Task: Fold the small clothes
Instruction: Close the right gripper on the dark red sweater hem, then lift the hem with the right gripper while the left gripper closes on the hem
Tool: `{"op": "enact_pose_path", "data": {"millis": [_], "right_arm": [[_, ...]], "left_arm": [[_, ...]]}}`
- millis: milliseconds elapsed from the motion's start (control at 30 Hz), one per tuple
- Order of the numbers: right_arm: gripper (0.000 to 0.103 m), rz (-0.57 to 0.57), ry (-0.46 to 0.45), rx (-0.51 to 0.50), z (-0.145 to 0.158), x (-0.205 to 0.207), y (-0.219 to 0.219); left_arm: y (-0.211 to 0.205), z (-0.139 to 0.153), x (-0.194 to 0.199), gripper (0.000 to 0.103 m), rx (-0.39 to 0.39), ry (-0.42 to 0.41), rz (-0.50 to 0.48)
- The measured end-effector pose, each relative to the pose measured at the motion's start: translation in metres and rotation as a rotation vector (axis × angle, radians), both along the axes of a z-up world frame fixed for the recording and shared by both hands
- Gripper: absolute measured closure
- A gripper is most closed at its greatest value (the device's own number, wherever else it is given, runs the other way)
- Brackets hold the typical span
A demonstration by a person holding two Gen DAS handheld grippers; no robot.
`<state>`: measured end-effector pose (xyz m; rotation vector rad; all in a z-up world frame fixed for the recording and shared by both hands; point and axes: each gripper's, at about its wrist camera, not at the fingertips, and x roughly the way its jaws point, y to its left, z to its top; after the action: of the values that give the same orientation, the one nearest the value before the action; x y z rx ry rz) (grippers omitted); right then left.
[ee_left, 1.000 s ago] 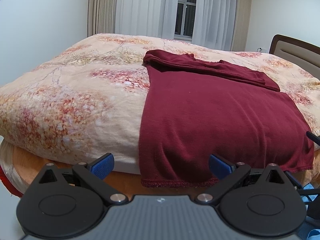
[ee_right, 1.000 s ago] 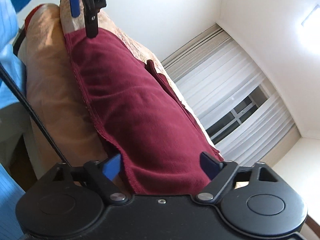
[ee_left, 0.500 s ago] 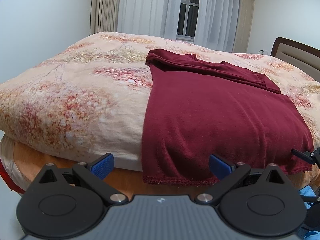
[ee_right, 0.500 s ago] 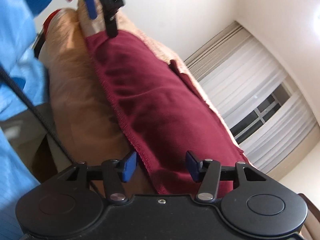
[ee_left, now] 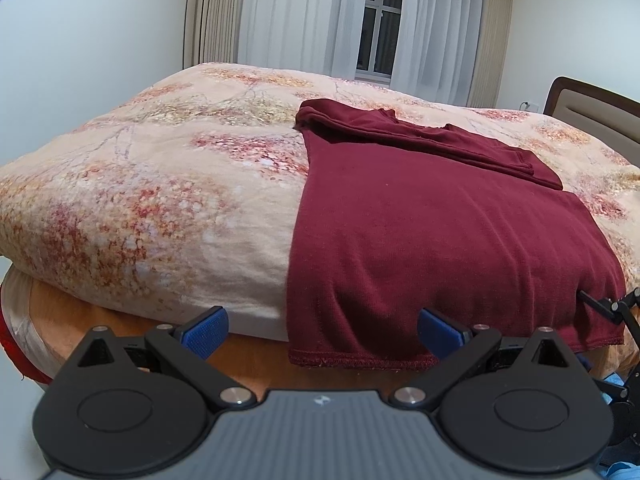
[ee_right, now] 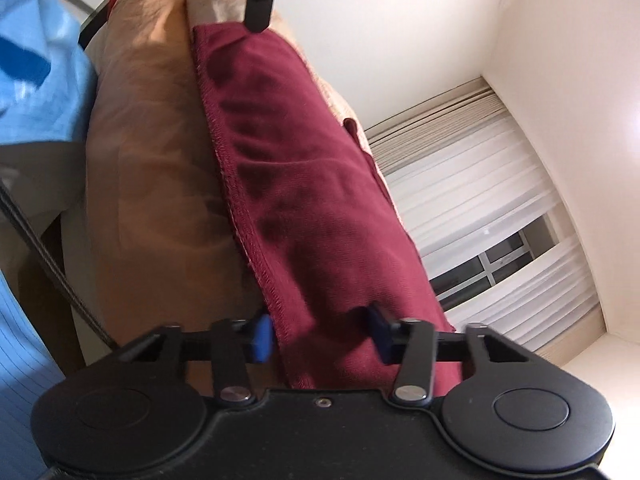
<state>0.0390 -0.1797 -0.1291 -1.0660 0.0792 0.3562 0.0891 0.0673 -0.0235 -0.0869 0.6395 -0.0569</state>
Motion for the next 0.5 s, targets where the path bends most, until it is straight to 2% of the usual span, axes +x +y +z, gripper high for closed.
{"op": "enact_pose_path", "data": {"millis": [67, 100, 200, 267, 367, 500], "right_arm": [[0.081, 0.012, 0.014, 0.029, 0.008, -0.004, -0.003], [0.092, 0.02, 0.031, 0.052, 0.013, -0.006, -0.004], [0.093, 0.025, 0.108, 0.155, 0.036, -0.009, -0.009], [0.093, 0.008, 0.198, 0.268, 0.057, -0.001, -0.017], [0.093, -0.019, 0.324, 0.447, 0.09, 0.014, -0.031], [0.093, -0.028, 0.413, 0.599, 0.122, 0.032, -0.046]], "left_arm": [[-0.002, 0.001, -0.001, 0.0, 0.001, -0.011, -0.014], [-0.004, 0.003, -0.003, 0.0, 0.003, -0.026, -0.027], [-0.012, 0.008, -0.011, 0.0, 0.014, -0.087, -0.088], [-0.02, 0.012, -0.018, 0.0, 0.028, -0.127, -0.138], [-0.036, 0.016, -0.026, 0.0, 0.076, -0.174, -0.205], [-0.059, 0.014, -0.034, 0.0, 0.162, -0.21, -0.281]]}}
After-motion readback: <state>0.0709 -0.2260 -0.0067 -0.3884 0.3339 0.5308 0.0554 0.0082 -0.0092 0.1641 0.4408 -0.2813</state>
